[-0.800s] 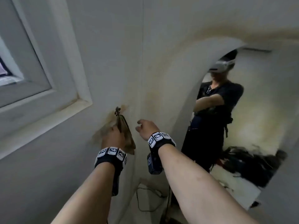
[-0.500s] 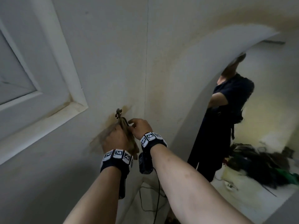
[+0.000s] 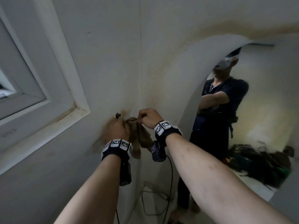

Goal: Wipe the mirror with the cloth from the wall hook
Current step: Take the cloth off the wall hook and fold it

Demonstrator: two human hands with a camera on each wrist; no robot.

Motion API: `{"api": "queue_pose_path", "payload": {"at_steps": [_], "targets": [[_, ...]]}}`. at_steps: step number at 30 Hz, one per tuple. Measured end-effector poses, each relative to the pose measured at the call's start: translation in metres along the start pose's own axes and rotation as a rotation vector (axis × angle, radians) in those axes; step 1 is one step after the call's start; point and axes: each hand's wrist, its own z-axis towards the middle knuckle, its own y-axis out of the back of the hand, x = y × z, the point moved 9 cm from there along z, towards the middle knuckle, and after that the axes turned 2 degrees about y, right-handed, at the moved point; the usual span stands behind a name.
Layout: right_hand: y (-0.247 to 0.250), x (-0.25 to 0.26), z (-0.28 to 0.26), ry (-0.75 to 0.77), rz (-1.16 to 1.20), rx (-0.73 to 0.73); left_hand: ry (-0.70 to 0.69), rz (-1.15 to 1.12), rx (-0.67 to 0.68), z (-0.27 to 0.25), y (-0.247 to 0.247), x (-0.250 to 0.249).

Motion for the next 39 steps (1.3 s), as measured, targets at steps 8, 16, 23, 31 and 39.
{"api": "queue_pose_path", "payload": {"at_steps": [8,16,23,31,39], "targets": [[0.069,0.024,-0.047,-0.011,0.012,0.02,-0.221,-0.25,0.175,-0.029,0.015,-0.083],[0.145,-0.016,-0.127,-0.142,-0.133,-0.118,-0.095,-0.387,0.513,-0.093,0.007,-0.137],[0.196,-0.043,-0.233,-0.262,-0.261,-0.326,-0.052,-0.377,0.688,-0.175,0.005,-0.186],[0.157,-0.114,-0.41,-0.746,0.224,-0.135,0.216,-0.814,0.879,-0.253,-0.031,-0.208],[0.116,-0.115,-0.458,-0.725,0.89,-0.163,0.276,-1.036,0.977,-0.311,-0.022,-0.232]]}}
